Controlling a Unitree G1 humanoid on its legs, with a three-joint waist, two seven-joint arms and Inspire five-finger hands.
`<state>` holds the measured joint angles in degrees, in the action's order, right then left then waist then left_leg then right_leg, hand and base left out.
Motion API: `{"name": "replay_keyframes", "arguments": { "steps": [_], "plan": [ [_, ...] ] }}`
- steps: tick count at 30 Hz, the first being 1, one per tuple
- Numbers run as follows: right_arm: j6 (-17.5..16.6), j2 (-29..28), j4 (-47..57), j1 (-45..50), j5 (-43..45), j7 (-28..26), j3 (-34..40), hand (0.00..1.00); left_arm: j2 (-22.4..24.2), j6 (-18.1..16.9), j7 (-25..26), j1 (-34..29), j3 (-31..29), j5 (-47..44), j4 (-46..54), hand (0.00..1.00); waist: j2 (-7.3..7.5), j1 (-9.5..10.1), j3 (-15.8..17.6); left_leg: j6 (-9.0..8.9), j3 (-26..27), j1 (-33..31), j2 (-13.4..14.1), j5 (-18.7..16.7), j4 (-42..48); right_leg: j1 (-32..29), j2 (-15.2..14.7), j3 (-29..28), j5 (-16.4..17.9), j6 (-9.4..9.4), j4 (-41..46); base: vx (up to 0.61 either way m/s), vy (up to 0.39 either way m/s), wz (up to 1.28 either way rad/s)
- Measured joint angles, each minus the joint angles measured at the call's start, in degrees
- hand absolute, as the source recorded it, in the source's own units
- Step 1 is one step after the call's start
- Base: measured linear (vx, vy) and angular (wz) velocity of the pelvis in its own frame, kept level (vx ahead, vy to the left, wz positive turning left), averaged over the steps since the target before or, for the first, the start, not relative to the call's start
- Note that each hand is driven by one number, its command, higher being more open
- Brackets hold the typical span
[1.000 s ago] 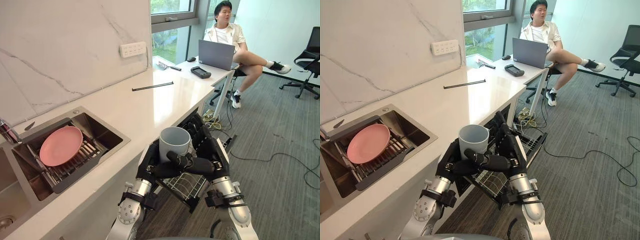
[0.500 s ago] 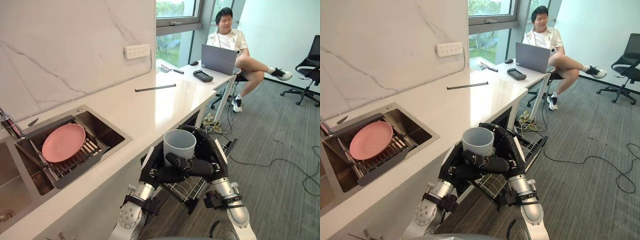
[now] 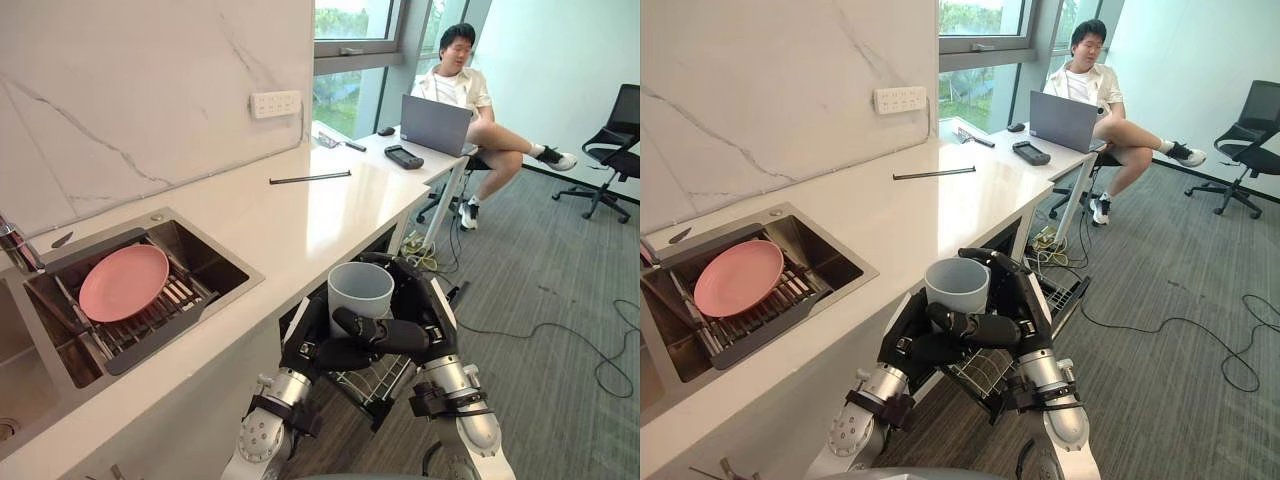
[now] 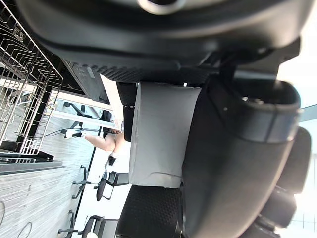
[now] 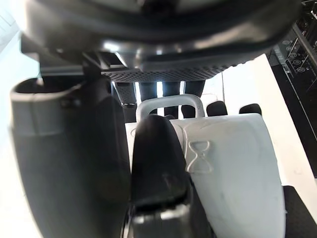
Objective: Walk over to the sink, pick up the cup, carry it to the dishwasher, place the cup inside the dishwasher, then close the dishwasher door
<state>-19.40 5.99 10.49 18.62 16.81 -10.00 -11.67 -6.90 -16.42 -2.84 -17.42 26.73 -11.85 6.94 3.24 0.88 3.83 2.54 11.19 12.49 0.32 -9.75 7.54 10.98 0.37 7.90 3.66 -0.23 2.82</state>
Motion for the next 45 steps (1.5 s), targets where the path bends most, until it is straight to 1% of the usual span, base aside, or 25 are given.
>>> {"name": "replay_keyframes", "arguments": {
  "steps": [5,9,18,25,31,33,35,36,37,38,40,42,45],
  "plan": [
    [0.0,-0.2,0.2,0.0,-0.1,0.0,0.0,0.00,0.0,0.0,-0.1,-0.1,-0.8,0.0,0.3,1.00,0.11,0.26,0.1,-0.01,-0.2,-0.1,0.0,0.0,0.0,0.0,0.0,0.2,0.0,0.01,-0.1,0.00,0.000,0.00],
    [-0.1,-1.1,1.1,0.0,-0.1,-0.9,0.1,0.00,0.1,0.0,-2.3,-1.1,-2.6,0.0,2.0,1.00,0.47,0.18,0.5,-0.03,-0.4,-0.3,0.0,0.0,0.0,-0.1,0.0,0.4,0.3,0.16,-0.1,0.00,0.000,0.00],
    [-0.3,-2.2,1.8,0.0,-0.2,-2.9,2.1,0.00,0.1,-0.2,-6.4,-1.2,-4.5,-0.2,2.7,1.00,0.45,0.04,0.7,-0.14,-0.6,-0.8,0.0,-0.1,0.0,-0.5,-0.1,0.8,0.8,0.22,-0.1,0.00,0.000,0.00],
    [-0.3,-2.4,1.9,-0.2,-0.2,-2.9,3.4,0.00,0.1,-0.2,-6.7,-1.3,-4.7,-0.3,2.7,1.00,0.00,-0.14,1.3,-0.17,-0.6,-1.2,0.0,-0.1,0.0,-1.0,-0.1,0.9,1.1,0.24,0.0,0.00,0.000,0.00],
    [-0.3,-3.3,1.9,-0.2,-0.2,-2.4,4.4,0.00,0.4,-0.2,-6.7,-2.0,-5.3,-1.5,2.7,1.00,-0.07,-0.21,1.3,-0.13,-0.6,-1.3,0.0,-0.2,-0.1,-1.2,0.0,0.8,1.2,0.23,0.0,0.00,0.000,0.00],
    [-0.6,-4.8,1.8,0.0,-0.2,0.4,6.5,0.00,1.2,-0.8,-5.9,-3.0,-7.1,-4.4,2.7,1.00,-0.07,-0.19,1.4,-0.12,-0.6,-1.4,0.0,-0.2,-0.3,-1.3,0.0,0.8,1.2,0.21,0.0,0.00,0.000,0.00],
    [-1.2,-6.4,1.8,0.0,-0.1,4.9,11.6,0.00,2.3,-2.3,-4.1,-4.2,-11.1,-6.4,2.7,1.00,-0.07,-0.09,1.4,-0.11,-0.6,-1.5,0.0,-0.2,-0.5,-1.5,0.0,0.8,1.3,0.20,0.0,0.00,0.000,0.00],
    [-1.7,-6.6,1.8,0.1,-0.1,7.3,13.9,0.00,2.2,-3.1,-3.1,-4.7,-13.4,-7.3,2.7,1.00,-0.08,-0.10,1.4,-0.11,-0.6,-1.7,0.0,-0.2,-0.5,-1.7,0.0,0.8,1.3,0.20,0.0,0.00,0.000,0.00],
    [-2.0,-6.5,1.8,0.2,-0.1,8.4,14.9,0.00,2.1,-3.5,-2.6,-4.9,-14.2,-7.5,2.7,1.00,-0.09,-0.12,1.4,-0.11,-0.5,-1.8,0.0,-0.2,-0.5,-1.8,0.0,0.8,1.2,0.19,0.0,0.01,0.014,-0.04],
    [-2.9,-6.3,1.9,0.6,-0.1,10.7,16.5,0.00,1.8,-4.2,-1.6,-5.3,-15.0,-7.5,2.7,1.00,-0.15,-0.16,1.4,-0.11,-0.4,-2.0,0.0,-0.2,-0.5,-2.1,0.0,0.6,1.2,0.15,0.0,0.01,0.015,-0.05],
    [-3.4,-6.3,2.0,1.0,-0.2,12.0,16.4,0.00,1.4,-4.2,-1.4,-5.5,-14.5,-7.5,2.7,1.00,-0.24,-0.21,1.4,-0.12,0.0,-2.0,0.1,-0.2,-0.6,-2.2,0.1,0.3,1.1,0.01,-0.1,0.02,0.015,-0.08],
    [-3.4,-6.3,2.6,1.8,-1.2,12.7,15.6,0.00,1.4,-4.2,-1.4,-5.5,-12.5,-7.5,2.7,1.00,-0.27,-0.23,1.4,-0.14,0.3,-2.0,0.1,-0.2,-0.6,-2.3,0.2,0.0,0.9,-0.14,-0.2,0.02,0.011,-0.07],
    [-3.4,-6.2,2.9,2.1,-1.4,12.5,14.7,0.00,1.3,-3.9,-2.6,-5.5,-10.1,-7.5,2.6,1.00,-0.28,-0.23,1.4,-0.15,0.4,-2.0,0.2,-0.2,-0.8,-2.4,0.3,-0.2,0.8,-0.25,-0.2,0.01,0.006,-0.03]
  ]
}}
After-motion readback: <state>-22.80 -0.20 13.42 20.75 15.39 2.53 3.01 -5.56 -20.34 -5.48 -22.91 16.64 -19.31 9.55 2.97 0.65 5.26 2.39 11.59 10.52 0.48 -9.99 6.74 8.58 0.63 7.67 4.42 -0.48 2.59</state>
